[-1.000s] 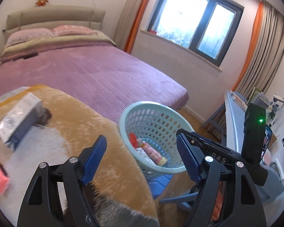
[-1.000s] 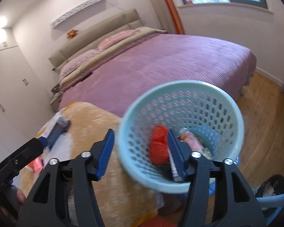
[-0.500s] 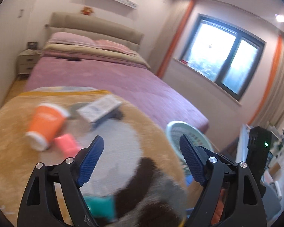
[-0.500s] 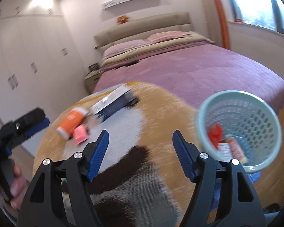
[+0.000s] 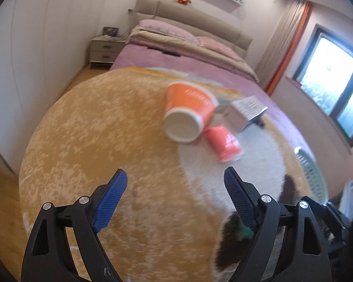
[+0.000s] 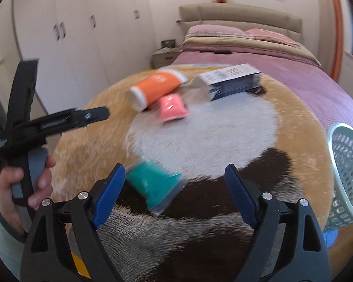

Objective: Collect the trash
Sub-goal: 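Move both open grippers back over the rug, then grasp the orange paper cup with the left gripper while the right gripper grasps the teal packet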

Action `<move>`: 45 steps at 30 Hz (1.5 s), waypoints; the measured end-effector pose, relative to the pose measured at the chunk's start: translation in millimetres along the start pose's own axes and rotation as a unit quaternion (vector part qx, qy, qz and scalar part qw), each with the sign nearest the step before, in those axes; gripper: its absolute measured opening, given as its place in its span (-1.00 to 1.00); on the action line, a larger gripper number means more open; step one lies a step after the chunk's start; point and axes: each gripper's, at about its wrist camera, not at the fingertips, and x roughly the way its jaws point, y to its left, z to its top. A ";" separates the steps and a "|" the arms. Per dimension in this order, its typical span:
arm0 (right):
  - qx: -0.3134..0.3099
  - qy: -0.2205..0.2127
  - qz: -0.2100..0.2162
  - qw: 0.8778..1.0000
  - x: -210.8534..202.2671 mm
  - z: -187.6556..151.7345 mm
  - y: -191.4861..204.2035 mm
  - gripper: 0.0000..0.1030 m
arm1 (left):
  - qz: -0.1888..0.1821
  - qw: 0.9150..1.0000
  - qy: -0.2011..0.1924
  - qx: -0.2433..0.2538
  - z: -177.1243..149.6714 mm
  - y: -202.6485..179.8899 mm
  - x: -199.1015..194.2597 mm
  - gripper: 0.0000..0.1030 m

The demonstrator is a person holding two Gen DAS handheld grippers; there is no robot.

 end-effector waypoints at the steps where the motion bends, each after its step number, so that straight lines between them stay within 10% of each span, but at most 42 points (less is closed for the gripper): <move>1: -0.013 0.004 -0.006 1.000 3.5 -1.6 5.7 0.60 | 0.012 1.000 0.000 0.007 -1.8 0.5 1.9 0.60; 11: -0.064 0.053 -0.036 0.996 37.4 -1.9 15.6 0.57 | 0.018 0.999 0.024 0.013 -6.6 7.3 14.8 0.61; 18: -0.077 0.060 -0.019 0.995 45.6 2.3 20.5 -0.19 | 0.005 1.000 0.020 0.020 3.4 -1.5 12.4 0.61; 45: 0.094 0.034 -0.061 0.993 53.8 26.1 -58.2 -0.23 | 0.026 0.995 0.045 0.080 77.2 -27.0 97.2 0.61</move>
